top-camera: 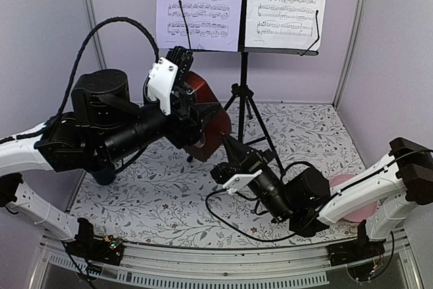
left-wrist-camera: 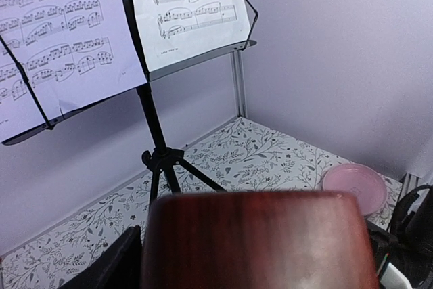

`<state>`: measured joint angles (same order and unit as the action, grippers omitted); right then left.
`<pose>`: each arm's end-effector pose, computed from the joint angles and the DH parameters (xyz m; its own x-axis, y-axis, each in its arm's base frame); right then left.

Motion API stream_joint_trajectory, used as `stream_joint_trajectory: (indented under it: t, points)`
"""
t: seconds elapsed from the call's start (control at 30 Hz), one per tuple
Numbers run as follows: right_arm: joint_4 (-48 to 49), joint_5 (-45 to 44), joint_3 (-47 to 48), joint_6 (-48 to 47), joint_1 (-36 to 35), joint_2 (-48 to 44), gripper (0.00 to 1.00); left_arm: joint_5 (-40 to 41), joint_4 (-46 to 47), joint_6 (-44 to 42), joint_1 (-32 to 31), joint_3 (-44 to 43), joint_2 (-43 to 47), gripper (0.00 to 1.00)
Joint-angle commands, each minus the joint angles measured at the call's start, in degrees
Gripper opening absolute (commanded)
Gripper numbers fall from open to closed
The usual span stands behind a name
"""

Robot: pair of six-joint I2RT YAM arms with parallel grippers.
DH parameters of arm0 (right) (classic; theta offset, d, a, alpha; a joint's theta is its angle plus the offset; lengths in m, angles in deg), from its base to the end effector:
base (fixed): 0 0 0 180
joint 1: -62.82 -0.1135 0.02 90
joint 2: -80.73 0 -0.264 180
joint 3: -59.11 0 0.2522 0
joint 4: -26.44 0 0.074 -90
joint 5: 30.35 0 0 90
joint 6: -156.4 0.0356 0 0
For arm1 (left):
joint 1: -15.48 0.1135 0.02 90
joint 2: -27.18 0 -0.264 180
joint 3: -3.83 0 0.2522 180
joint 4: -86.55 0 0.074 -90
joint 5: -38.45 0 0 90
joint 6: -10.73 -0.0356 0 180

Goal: Set up the instrument practice props

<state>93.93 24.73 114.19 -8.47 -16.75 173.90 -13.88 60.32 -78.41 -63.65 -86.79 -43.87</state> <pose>0.0785 0.3140 0.2722 0.7145 -0.4907 -0.4987 -0.1011 0.6328 -0.7677 0.0729 -0.2644 0.4358 -0.0318 0.1027 -0.9942 0.6625 0.7470 0.0560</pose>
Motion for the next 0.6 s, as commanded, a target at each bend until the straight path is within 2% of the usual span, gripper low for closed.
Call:
stream_joint_trajectory:
  t: [0.0, 0.23, 0.43, 0.57]
  points:
    - [-0.1, 1.0, 0.0, 12.6, 1.4, -5.1, 0.00, -0.3, 2.0, -3.6, -1.1, 0.7, 1.5, 0.12]
    - [-7.7, 3.1, -0.5, 22.2, 2.6, -8.2, 0.00, -0.6, 2.6, -4.2, -1.1, 1.1, 1.3, 0.12]
    - [-14.2, 5.2, 0.2, 24.5, 2.7, -8.9, 0.01, -0.3, 3.2, -3.3, -0.5, 1.3, 1.1, 0.12]
    - [-22.7, 8.0, -0.2, 27.7, 2.4, -11.5, 0.43, -4.3, 3.3, 0.0, 3.8, 2.9, 0.6, 0.12]
